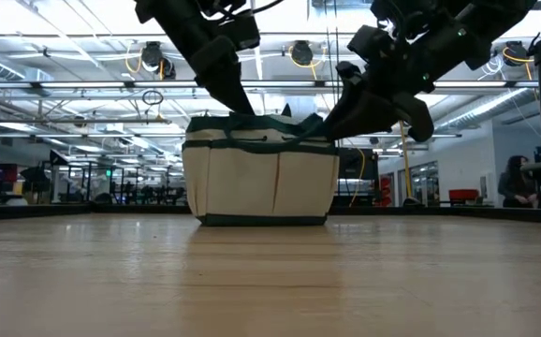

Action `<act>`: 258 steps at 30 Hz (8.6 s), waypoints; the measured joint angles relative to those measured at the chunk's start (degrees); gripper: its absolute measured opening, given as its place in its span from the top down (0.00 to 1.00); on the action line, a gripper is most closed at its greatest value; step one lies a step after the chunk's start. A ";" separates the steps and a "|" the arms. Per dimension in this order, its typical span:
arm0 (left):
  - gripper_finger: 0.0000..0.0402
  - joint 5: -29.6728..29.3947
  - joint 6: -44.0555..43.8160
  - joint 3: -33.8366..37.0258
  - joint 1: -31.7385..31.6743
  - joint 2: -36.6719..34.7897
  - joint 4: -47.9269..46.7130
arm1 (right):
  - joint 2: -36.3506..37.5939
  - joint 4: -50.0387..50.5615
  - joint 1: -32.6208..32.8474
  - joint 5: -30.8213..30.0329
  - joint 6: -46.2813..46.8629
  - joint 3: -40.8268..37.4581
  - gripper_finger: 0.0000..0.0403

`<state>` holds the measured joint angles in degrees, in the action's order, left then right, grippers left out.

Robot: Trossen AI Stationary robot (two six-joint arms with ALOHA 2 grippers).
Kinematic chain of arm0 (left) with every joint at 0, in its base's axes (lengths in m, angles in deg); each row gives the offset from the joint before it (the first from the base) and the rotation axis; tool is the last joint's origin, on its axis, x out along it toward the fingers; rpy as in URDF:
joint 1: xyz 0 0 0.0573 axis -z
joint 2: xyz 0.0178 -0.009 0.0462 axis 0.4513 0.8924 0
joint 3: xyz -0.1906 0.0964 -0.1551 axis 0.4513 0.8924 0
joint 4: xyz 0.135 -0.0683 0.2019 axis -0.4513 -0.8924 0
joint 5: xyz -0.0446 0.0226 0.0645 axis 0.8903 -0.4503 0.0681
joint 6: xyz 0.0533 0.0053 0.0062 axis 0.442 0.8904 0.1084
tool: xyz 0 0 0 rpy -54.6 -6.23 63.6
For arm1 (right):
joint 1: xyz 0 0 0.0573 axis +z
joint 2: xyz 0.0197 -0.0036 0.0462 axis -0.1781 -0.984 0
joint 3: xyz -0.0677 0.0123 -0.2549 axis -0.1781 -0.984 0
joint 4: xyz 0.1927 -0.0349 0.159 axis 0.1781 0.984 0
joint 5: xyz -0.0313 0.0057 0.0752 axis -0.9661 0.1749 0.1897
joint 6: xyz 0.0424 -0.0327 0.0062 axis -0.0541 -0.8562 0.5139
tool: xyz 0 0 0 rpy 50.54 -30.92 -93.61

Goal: Pick & Place Garden tools in Gardening bag
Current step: Put the green shear scissors into the brown gardening bag, then adjust the backpack, then return to Home Position

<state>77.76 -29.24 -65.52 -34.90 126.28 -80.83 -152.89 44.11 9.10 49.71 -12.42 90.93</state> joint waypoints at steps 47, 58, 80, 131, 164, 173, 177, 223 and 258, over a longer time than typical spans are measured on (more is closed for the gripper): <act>0.78 7.77 14.66 -0.15 1.11 12.55 21.61 | -0.11 -2.23 2.36 -0.87 -3.59 -0.14 1.00; 0.78 7.28 12.28 -0.04 0.98 10.05 17.12 | -0.07 -2.03 2.38 -3.18 -2.26 -0.07 1.00; 0.78 -3.48 1.84 0.02 0.49 -5.98 -1.10 | 0.00 -7.38 2.42 -3.37 7.18 -0.05 0.75; 0.82 5.66 5.67 -0.04 -9.90 0.48 -0.96 | 0.00 -10.66 2.25 6.05 9.53 -0.07 0.99; 0.99 2.95 5.67 0.02 -6.74 -0.42 0.84 | -0.05 -18.16 2.40 6.01 5.84 -0.14 1.00; 0.99 3.10 4.39 0.00 -6.43 2.40 -0.38 | -1.26 -12.03 2.40 5.60 13.35 -0.12 1.00; 0.99 2.64 4.32 0.00 -6.41 2.43 1.52 | -1.12 -16.17 2.40 5.60 12.92 -0.12 1.00; 0.99 -5.11 -1.06 0.76 -0.73 -21.73 -9.32 | 15.36 -3.36 1.52 -0.20 30.93 -0.10 0.88; 0.98 -9.09 -5.13 42.64 0.02 -66.41 13.19 | 32.66 17.70 2.01 0.56 35.48 -0.12 1.00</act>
<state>68.67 -34.37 -22.89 -34.88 59.87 -67.64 -120.23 61.81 11.10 50.27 23.06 90.82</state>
